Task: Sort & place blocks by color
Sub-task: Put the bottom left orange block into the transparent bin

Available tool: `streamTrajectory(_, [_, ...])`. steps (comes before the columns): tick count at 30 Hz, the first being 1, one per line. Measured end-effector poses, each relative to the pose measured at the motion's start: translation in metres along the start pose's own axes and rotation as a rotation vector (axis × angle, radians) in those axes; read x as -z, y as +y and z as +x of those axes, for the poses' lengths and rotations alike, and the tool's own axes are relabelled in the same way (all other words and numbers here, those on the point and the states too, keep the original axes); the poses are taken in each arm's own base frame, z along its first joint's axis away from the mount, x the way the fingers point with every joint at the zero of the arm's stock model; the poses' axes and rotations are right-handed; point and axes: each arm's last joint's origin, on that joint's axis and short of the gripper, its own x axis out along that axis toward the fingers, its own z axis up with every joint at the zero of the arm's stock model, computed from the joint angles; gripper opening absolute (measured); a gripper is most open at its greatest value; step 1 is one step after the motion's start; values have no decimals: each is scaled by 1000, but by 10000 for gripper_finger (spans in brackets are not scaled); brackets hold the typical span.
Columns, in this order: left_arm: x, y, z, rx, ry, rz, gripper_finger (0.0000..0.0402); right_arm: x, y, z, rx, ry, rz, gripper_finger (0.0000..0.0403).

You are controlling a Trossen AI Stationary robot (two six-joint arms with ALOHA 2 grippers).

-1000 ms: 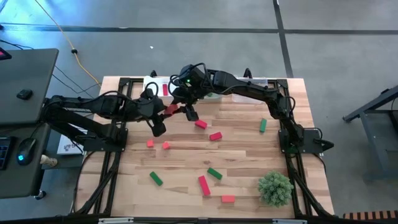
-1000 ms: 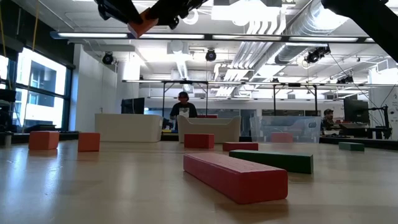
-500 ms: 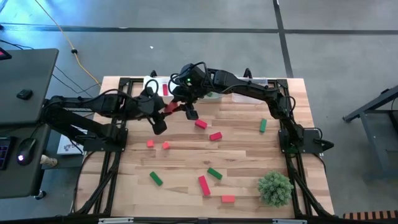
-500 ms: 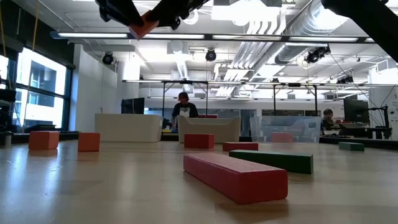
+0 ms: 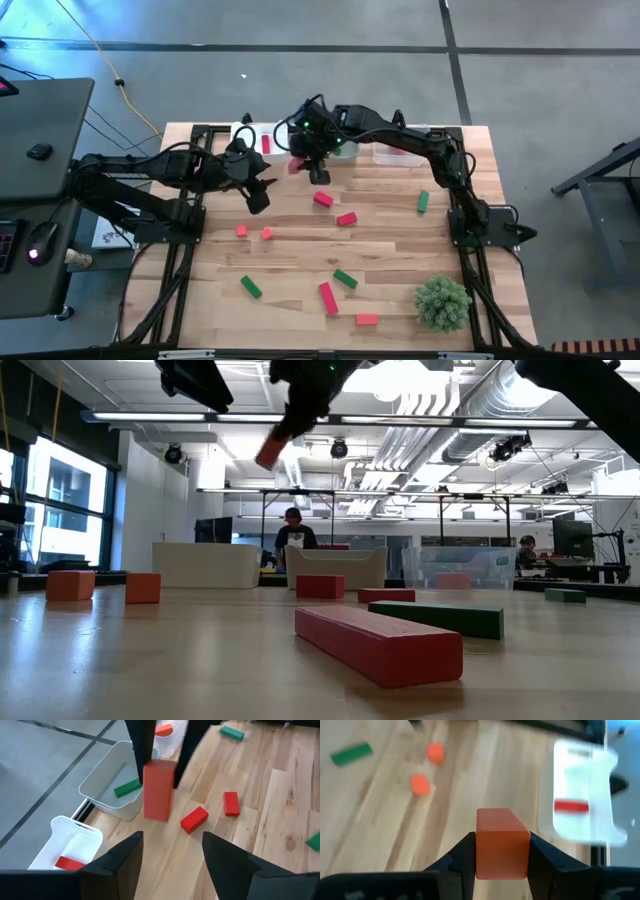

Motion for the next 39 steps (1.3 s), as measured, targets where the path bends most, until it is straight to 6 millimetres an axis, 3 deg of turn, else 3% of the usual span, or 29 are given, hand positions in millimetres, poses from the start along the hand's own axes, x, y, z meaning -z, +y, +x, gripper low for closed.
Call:
streamTrajectory(15, [0,2,0,-63,-10,4,184,50,-41,-17,96,306,156,110])
streamTrajectory(22, [-1,5,-1,-180,-27,91,184,74,-64,-29,121,373,337,112])
streamTrajectory(32, [-3,26,5,-342,-18,33,184,110,-90,-50,283,565,586,111])
streamTrajectory(39, [-4,41,10,-379,4,-12,184,125,-105,-59,391,588,721,111])
